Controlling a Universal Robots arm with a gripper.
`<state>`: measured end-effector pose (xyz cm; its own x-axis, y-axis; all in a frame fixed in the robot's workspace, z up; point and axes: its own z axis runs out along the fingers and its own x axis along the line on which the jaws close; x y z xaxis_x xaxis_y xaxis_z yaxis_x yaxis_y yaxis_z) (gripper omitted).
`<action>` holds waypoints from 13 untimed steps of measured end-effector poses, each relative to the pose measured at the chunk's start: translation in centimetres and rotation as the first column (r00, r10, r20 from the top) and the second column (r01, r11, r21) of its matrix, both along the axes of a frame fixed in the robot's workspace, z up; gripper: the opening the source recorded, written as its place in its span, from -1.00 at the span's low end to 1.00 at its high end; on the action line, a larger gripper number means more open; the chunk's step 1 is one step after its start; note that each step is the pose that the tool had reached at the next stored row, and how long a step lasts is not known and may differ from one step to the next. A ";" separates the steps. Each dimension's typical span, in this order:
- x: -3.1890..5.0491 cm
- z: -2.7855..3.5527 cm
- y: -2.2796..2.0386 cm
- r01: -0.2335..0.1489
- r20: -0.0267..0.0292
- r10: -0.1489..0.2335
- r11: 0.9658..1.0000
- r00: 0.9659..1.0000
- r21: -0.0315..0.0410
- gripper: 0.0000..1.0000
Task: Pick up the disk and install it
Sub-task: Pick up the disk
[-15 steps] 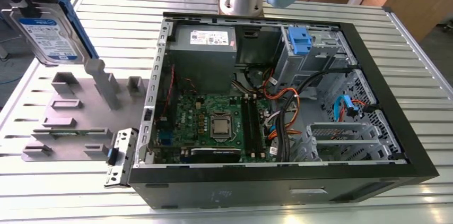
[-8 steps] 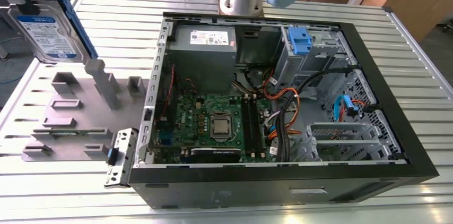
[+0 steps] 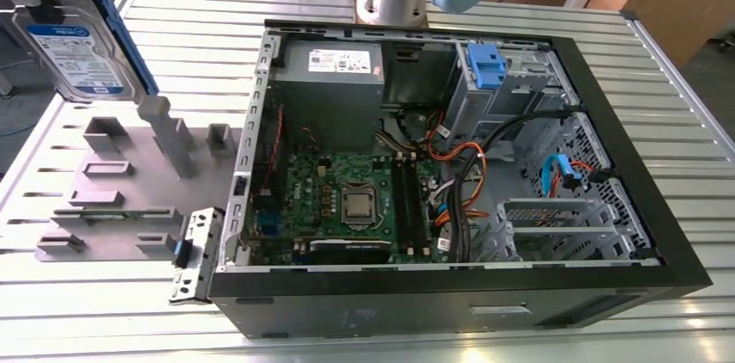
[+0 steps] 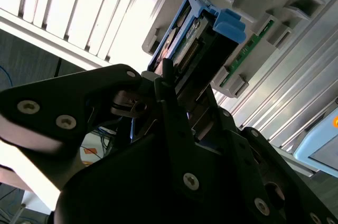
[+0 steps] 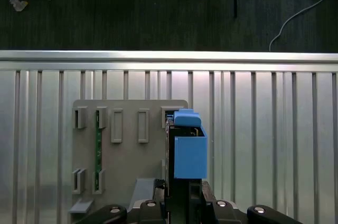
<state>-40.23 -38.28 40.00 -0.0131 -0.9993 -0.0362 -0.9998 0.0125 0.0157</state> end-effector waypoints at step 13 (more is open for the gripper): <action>0.00 1.12 0.02 0.000 0.000 0.000 1.000 1.000 0.000 -0.30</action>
